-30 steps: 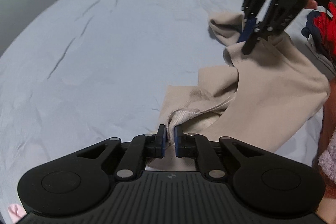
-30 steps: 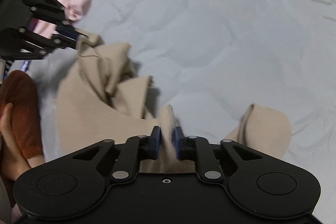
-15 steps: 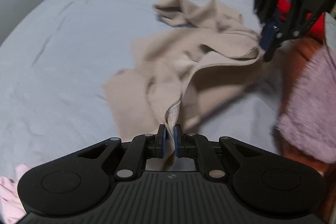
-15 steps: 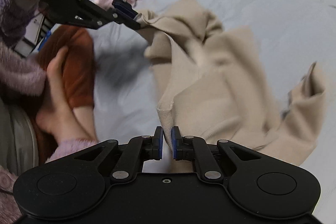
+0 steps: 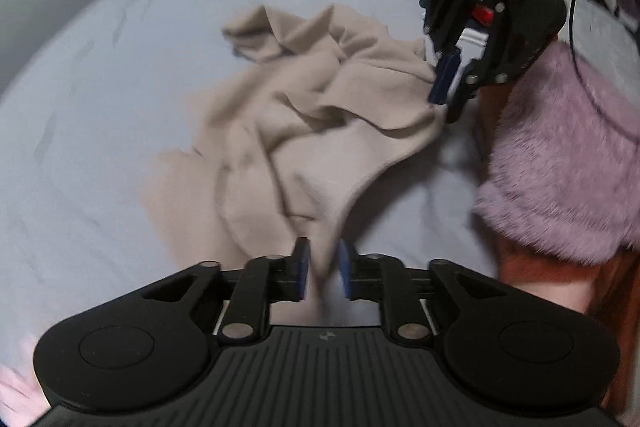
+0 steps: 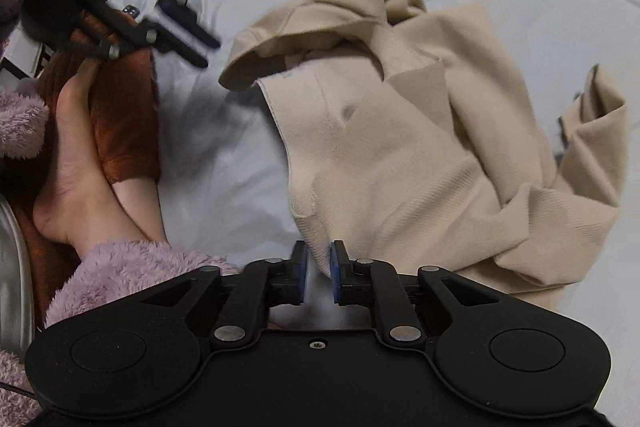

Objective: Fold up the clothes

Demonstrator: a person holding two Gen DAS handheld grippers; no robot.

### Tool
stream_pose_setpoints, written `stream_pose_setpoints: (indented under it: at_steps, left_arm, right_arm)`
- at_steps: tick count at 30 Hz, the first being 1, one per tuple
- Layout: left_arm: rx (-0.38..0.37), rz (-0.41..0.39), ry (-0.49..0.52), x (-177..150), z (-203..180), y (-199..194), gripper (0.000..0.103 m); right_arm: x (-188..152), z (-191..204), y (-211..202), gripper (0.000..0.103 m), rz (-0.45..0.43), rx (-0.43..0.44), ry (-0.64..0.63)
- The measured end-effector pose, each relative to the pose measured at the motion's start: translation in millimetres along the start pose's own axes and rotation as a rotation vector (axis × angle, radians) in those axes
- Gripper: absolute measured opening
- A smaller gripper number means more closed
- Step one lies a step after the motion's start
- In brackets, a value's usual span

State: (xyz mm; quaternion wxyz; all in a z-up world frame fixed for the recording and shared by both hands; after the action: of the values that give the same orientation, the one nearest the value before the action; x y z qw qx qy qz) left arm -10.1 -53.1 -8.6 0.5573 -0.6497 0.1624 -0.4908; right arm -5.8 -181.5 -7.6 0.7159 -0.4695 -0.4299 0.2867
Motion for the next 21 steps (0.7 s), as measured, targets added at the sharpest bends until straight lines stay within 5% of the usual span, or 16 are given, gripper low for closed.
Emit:
stream_pose_setpoints:
  at_steps: [5, 8, 11, 15, 21]
  left_arm:
    - [0.09, -0.034, 0.295, 3.3, -2.3, 7.1, 0.033]
    - [0.122, -0.036, 0.559, -2.4, -10.8, 25.2, 0.034]
    - [0.119, -0.022, 0.719, -9.6, -15.4, 36.5, 0.035]
    - [0.128, 0.0, 0.878, -16.7, -18.4, 50.7, 0.038]
    - [0.145, 0.019, 1.091, -31.2, -21.9, 70.5, 0.041]
  right_arm:
    - [3.0, 14.3, -6.1, 0.032, -0.01, -0.042, -0.027]
    - [0.9, 18.2, -4.8, 0.032, -0.001, -0.038, -0.011]
    - [-3.4, 21.8, -5.5, 0.032, 0.007, -0.036, 0.01]
    - [-7.8, 20.6, -6.2, 0.042, 0.009, -0.04, 0.052]
    - [-9.6, 15.0, -0.1, 0.042, 0.035, -0.119, 0.037]
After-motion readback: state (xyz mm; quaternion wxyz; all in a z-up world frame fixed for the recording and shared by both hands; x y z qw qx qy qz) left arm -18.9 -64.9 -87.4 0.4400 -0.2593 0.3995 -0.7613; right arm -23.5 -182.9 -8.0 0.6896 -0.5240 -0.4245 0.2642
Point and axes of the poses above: each gripper's, at about its wrist camera, not at the fingertips, and y roughly the way its jaws point, z to its left, x to its top, the point moved 5 cm from there along y, roughly the way its jaws point, and after that the axes turned 7 degrees about -y, right-handed, at the moved point
